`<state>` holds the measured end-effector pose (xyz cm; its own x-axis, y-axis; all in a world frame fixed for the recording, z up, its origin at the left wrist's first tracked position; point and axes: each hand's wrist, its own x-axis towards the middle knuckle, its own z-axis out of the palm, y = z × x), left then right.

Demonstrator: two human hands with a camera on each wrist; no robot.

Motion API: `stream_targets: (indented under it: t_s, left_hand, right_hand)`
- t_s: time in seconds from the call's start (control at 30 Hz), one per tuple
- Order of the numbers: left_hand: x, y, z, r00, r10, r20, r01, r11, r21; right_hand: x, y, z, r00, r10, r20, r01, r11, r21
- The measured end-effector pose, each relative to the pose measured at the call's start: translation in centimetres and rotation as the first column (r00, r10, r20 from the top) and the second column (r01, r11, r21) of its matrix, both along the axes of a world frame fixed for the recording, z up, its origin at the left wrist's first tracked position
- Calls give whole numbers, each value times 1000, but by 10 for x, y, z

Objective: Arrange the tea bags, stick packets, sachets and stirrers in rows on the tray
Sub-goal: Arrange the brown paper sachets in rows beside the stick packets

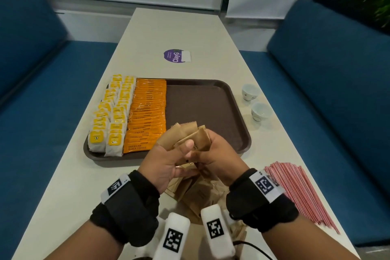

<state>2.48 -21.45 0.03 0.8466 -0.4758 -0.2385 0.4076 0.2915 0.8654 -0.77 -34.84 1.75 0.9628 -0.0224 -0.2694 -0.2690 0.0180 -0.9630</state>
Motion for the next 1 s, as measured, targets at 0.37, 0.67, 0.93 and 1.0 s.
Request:
stream_targets:
  t_s: [0.37, 0.67, 0.93, 1.0]
  left_hand:
    - [-4, -4, 0, 1000, -4, 7, 3, 996, 92]
    - [5, 25, -11, 992, 76, 97, -99, 961, 259]
    - [0, 26, -22, 992, 128, 17, -128, 950, 285]
    - [-2, 26, -23, 989, 146, -5, -139, 952, 272]
  right_hand:
    - [-4, -2, 6, 992, 117, 44, -97, 941, -324]
    - [-31, -27, 4, 951, 245, -187, -271, 375, -886]
    - [-39, -10, -14, 926, 324, -193, -259, 172, -951]
    - [-39, -9, -14, 925, 339, -172, -249, 200, -948]
